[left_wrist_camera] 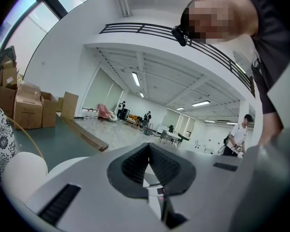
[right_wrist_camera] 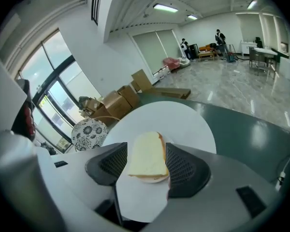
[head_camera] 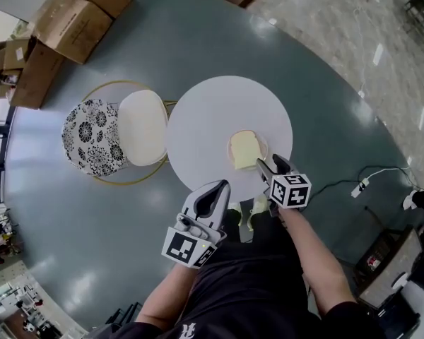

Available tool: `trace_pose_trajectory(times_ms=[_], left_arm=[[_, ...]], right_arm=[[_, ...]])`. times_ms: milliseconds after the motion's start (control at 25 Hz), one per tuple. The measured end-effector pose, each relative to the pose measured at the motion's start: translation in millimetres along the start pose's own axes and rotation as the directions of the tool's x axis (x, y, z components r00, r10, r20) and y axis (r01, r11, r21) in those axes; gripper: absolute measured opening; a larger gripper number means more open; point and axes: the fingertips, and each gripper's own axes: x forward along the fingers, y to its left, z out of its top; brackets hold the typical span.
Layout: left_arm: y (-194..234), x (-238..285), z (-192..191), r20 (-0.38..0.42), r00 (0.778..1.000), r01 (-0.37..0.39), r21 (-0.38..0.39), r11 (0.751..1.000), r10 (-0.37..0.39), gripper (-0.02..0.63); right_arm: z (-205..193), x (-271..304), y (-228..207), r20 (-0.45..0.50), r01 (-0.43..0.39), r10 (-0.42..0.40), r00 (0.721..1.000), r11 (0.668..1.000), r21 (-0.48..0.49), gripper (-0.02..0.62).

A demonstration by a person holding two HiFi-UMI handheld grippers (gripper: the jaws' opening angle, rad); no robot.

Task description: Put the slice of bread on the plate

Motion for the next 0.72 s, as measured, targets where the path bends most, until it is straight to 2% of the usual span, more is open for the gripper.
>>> trace_pose_trajectory(times_ms=[160, 320, 560, 720], left_arm=[[-17.0, 1.5, 7.9, -0.004, 1.000, 0.013, -0.001, 1.000, -0.013, 0.008], [-36.2, 0.4, 19.7, -0.004, 1.000, 0.019, -0.009, 1.000, -0.019, 0.006], [-68.4, -1.1, 56.3, 0.040, 0.999, 0.030, 0.065, 0.997, -0.032, 0.008], [-87.9, -0.5, 76.1, 0.042, 0.999, 0.019, 0.077, 0.997, -0.022, 0.006]], right_arm=[[34.8, -35.8, 38.2, 0.057, -0.106, 0.110, 0.992, 0.992, -0.073, 0.243], [71.5, -81.4, 73.9, 0.142, -0.183, 0.203, 0.969, 0.973, -0.140, 0.142], [118.0, -148.0, 110.2, 0.239, -0.245, 0.295, 0.925, 0.944, -0.220, 0.093], [140.2, -190.6, 130.4, 0.287, -0.267, 0.342, 0.895, 0.925, -0.270, 0.045]])
